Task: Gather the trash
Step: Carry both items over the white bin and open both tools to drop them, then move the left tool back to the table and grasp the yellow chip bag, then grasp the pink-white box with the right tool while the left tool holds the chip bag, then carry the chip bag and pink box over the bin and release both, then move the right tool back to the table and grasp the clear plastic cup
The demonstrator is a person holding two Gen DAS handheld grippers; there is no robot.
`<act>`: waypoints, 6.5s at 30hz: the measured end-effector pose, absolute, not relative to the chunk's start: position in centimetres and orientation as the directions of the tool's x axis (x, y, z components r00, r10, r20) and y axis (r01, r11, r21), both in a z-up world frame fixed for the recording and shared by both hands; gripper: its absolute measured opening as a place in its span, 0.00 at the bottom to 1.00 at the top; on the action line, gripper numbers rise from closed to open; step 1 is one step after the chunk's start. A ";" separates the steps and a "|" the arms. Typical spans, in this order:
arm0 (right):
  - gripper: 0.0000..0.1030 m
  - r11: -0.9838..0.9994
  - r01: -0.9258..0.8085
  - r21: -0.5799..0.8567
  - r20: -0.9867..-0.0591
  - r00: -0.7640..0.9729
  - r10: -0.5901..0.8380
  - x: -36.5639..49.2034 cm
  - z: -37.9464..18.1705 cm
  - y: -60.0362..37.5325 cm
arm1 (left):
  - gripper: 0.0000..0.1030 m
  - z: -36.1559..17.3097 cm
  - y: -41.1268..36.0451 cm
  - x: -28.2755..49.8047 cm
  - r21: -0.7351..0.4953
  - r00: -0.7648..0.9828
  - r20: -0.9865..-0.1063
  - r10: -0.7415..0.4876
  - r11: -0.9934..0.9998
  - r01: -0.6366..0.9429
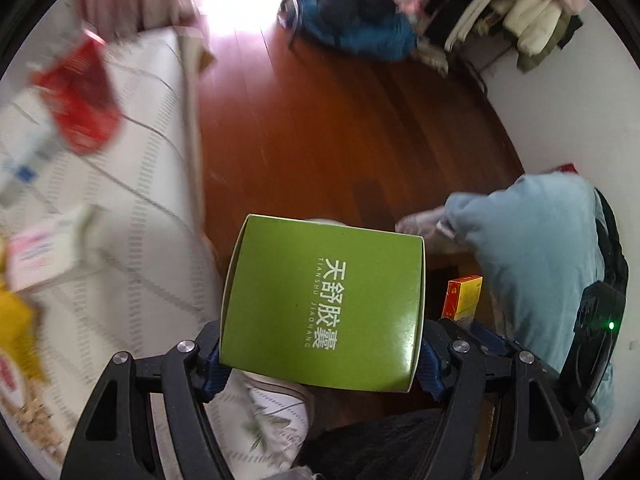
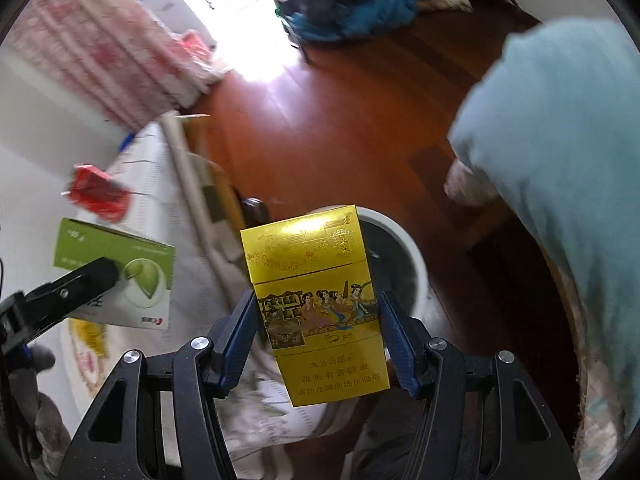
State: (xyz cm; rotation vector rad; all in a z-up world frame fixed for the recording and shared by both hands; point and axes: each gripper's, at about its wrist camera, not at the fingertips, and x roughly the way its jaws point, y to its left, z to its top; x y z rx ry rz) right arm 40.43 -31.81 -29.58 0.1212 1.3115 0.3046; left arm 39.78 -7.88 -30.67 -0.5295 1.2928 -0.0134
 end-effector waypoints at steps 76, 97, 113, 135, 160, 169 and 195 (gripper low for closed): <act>0.64 0.859 -0.460 0.224 -0.955 0.073 0.288 33.3 -30.2 -9.0 | 0.53 -33.7 10.0 26.0 0.070 0.212 -0.966 0.148 0.939 -0.336; 0.76 -0.036 -0.960 -0.278 -0.946 0.280 -0.162 30.5 -35.5 14.0 | 0.48 -33.3 15.3 15.8 0.062 0.178 -0.926 0.332 0.600 -0.798; 0.60 0.013 -0.980 -0.196 -0.964 0.190 -0.184 31.4 -35.5 14.6 | 0.48 -32.5 17.5 16.1 0.057 0.195 -0.920 0.341 0.606 -0.793; 0.57 0.703 -0.705 0.097 -0.854 0.303 0.422 32.6 -18.3 -6.5 | 0.46 -16.5 5.1 20.5 -0.032 0.526 -0.773 0.354 0.807 -0.590; 0.56 0.958 -0.195 0.209 -0.941 0.225 0.251 41.5 -29.8 -35.1 | 0.47 -32.4 -11.2 41.2 -0.348 0.225 -0.928 -0.297 0.907 -0.237; 0.57 0.969 -0.139 0.202 -0.967 0.127 0.220 44.0 -36.0 -34.3 | 0.93 -34.7 -10.8 43.8 -0.346 0.168 -0.936 -0.310 0.898 -0.270; 1.00 0.984 -0.176 -0.010 -0.969 0.246 0.034 36.6 -29.7 -31.4 | 0.93 -26.2 -9.7 30.0 0.006 0.298 -0.949 0.101 0.952 -0.305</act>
